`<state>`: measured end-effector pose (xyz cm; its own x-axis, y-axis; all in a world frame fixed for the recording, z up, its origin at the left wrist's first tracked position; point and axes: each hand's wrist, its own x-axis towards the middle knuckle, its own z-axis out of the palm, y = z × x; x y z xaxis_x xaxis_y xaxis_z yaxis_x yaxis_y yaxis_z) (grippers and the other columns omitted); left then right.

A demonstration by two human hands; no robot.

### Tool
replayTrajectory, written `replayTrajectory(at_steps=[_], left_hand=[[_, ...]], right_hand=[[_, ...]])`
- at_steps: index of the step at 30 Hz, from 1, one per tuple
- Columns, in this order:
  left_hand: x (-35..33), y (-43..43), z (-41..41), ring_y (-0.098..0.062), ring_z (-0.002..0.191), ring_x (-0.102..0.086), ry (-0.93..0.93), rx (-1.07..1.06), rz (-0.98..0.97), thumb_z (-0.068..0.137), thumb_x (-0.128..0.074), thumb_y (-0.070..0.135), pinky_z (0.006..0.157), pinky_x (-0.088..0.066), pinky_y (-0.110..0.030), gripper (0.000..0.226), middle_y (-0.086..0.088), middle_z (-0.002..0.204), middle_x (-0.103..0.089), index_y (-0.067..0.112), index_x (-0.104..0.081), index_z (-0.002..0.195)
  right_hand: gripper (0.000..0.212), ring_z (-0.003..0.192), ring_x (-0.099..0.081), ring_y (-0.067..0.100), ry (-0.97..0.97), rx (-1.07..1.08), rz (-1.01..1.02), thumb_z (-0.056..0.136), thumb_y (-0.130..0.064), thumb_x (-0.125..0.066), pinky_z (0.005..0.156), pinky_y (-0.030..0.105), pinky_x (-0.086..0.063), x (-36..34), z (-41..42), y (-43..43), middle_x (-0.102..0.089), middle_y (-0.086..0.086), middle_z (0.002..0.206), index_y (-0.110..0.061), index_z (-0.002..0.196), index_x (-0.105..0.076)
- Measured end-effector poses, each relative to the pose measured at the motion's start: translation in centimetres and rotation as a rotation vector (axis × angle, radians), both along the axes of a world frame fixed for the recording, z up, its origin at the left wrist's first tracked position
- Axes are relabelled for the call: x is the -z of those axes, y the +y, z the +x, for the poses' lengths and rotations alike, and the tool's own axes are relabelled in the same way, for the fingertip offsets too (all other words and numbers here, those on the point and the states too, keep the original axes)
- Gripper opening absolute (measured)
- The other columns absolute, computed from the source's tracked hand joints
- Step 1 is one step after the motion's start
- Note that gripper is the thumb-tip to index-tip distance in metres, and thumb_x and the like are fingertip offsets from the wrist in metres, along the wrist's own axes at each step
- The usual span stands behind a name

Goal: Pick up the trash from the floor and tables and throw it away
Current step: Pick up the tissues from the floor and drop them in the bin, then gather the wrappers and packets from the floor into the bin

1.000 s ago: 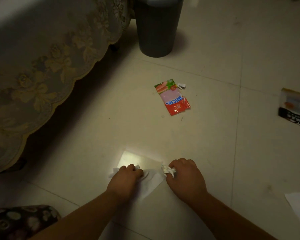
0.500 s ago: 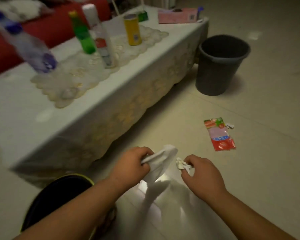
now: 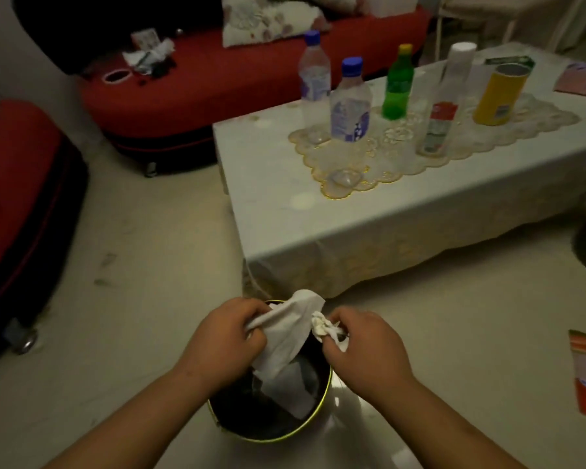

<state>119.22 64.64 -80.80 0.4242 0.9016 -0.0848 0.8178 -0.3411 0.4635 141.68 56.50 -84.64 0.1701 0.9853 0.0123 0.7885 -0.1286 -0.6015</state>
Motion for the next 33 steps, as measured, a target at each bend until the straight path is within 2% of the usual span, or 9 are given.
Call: replayTrajectory(at_steps=[4,9,13,17,20,23,28,33], left_hand=[[2.2,0.0,-1.3,-0.003,0.081,-0.055,-0.001,-0.082,-0.031,0.08,-0.062,0.023,0.067,-0.042,-0.014,0.03,0.018,0.092,-0.059,0.042,-0.065,0.103],[4.4,0.4,-1.5,-0.003,0.076,-0.052,0.044,-0.08,-0.058,0.081,-0.061,0.024,0.063,-0.04,-0.013,0.03,0.02,0.09,-0.053,0.04,-0.064,0.106],[5.8,0.3,-1.7,-0.006,0.09,-0.058,0.093,-0.088,-0.09,0.08,-0.06,0.029,0.071,-0.044,-0.018,0.037,0.015,0.108,-0.061,0.042,-0.06,0.115],[6.0,0.0,-1.6,-0.007,0.11,-0.057,0.135,-0.059,-0.099,0.079,-0.067,0.038,0.087,-0.046,-0.022,0.049,0.015,0.125,-0.058,0.04,-0.057,0.127],[5.6,0.0,-1.3,-0.005,0.111,-0.057,0.174,-0.043,-0.089,0.081,-0.067,0.043,0.088,-0.049,-0.022,0.049,0.017,0.128,-0.057,0.041,-0.056,0.128],[5.0,0.0,-0.5,-0.003,0.111,-0.057,0.209,-0.016,-0.08,0.084,-0.067,0.047,0.087,-0.048,-0.019,0.047,0.02,0.13,-0.056,0.042,-0.055,0.129],[0.5,-0.2,2.9,-0.006,0.109,-0.058,0.259,0.108,-0.037,0.081,-0.062,0.052,0.085,-0.05,-0.025,0.047,0.02,0.124,-0.059,0.042,-0.057,0.126],[-10.1,-0.5,11.4,-0.02,0.111,-0.06,0.396,0.341,0.117,0.073,-0.047,0.062,0.098,-0.045,-0.041,0.057,0.011,0.121,-0.063,0.039,-0.056,0.124]], right_hand=[[0.02,0.077,-0.051,0.008,-0.017,-0.081,-0.029,0.083,-0.053,-0.053,0.063,0.03,-0.049,1.6,-3.2,1.0,-0.059,-0.013,0.08,-0.037,0.094,-0.055],[0.02,0.079,-0.05,0.008,-0.037,-0.085,-0.091,0.083,-0.054,-0.051,0.063,0.032,-0.051,3.8,-4.3,1.2,-0.059,-0.013,0.078,-0.036,0.092,-0.055],[0.023,0.086,-0.05,0.009,-0.037,-0.079,-0.119,0.083,-0.054,-0.053,0.067,0.03,-0.051,4.8,-4.4,1.2,-0.061,-0.014,0.086,-0.036,0.097,-0.057],[0.037,0.1,-0.047,0.011,-0.018,-0.072,-0.116,0.078,-0.058,-0.061,0.078,0.028,-0.048,5.2,-4.2,1.1,-0.061,-0.016,0.101,-0.038,0.109,-0.058],[0.047,0.106,-0.046,0.01,-0.028,-0.08,-0.133,0.076,-0.064,-0.061,0.084,0.027,-0.047,5.2,-3.8,0.7,-0.06,-0.017,0.11,-0.04,0.116,-0.056],[0.048,0.109,-0.047,0.011,-0.019,-0.056,-0.126,0.079,-0.065,-0.058,0.086,0.026,-0.045,4.9,-2.8,0.0,-0.061,-0.015,0.114,-0.038,0.119,-0.057],[0.049,0.113,-0.048,0.013,-0.015,0.079,-0.106,0.08,-0.065,-0.056,0.092,0.03,-0.046,1.9,1.1,-1.4,-0.061,-0.014,0.117,-0.036,0.119,-0.058],[0.055,0.125,-0.044,0.016,-0.048,0.263,-0.143,0.082,-0.058,-0.059,0.098,0.036,-0.044,-8.2,7.8,-4.2,-0.057,-0.011,0.13,-0.032,0.129,-0.051]])
